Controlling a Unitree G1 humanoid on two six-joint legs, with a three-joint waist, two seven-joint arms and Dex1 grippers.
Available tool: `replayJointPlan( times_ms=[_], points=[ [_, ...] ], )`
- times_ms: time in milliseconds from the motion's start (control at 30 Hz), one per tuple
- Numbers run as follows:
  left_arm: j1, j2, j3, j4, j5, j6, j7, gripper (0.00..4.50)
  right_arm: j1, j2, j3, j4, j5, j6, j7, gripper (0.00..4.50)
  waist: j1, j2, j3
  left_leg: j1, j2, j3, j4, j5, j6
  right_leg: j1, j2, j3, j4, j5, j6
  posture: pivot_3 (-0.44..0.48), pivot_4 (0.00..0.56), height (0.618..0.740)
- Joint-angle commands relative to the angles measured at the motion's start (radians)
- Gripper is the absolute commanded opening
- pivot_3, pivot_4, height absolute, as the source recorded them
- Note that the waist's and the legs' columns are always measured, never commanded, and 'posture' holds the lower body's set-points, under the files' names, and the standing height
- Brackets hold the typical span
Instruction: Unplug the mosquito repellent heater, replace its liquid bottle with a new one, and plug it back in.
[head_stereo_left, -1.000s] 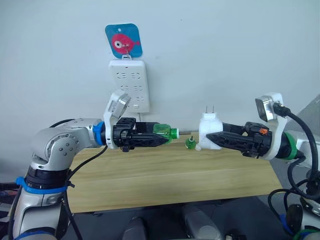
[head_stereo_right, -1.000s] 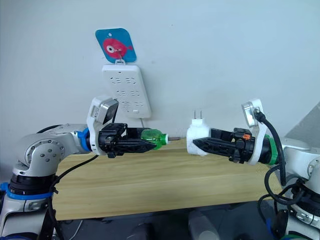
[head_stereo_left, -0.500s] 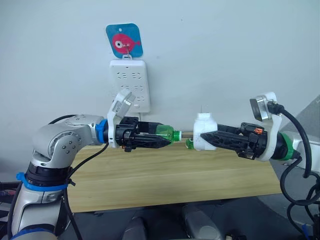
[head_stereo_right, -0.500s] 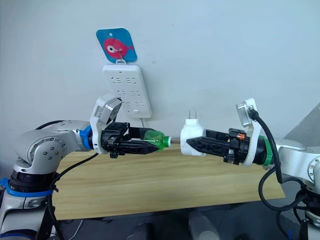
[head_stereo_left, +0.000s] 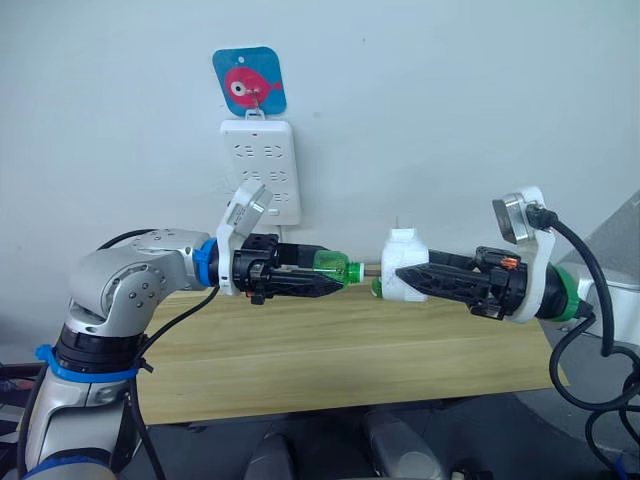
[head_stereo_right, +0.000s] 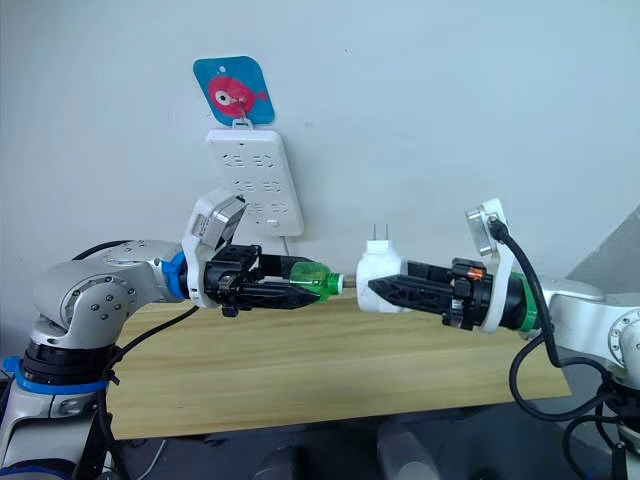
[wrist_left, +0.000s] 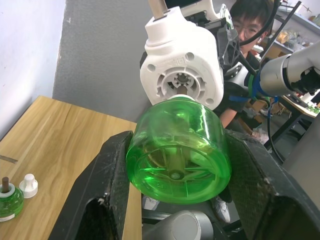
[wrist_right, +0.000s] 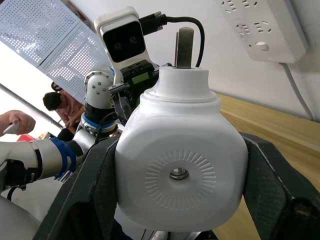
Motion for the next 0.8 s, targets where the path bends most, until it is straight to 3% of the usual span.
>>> replayJointPlan(
  times_ms=[33,800],
  points=[
    [-0.015,-0.015,0.005,-0.01,-0.005,-0.017,-0.002,2.37,-0.007,-0.012,-0.002,-0.03,0.011,-0.028,0.02,2.97,0.001,0.0,0.0,0.0,0.0,0.0,0.0,0.0,0.0,0.0,0.0,0.0,0.0,0.0,0.0,-0.211,0.083,0.704],
    [-0.017,-0.059,-0.023,-0.015,0.033,-0.038,-0.024,2.37,-0.006,-0.017,0.021,-0.035,0.019,-0.059,0.004,2.97,0.005,0.0,0.0,-0.003,0.0,0.0,0.006,0.0,0.0,0.0,0.0,0.0,0.0,0.002,0.003,-0.213,0.087,0.704]
  ],
)
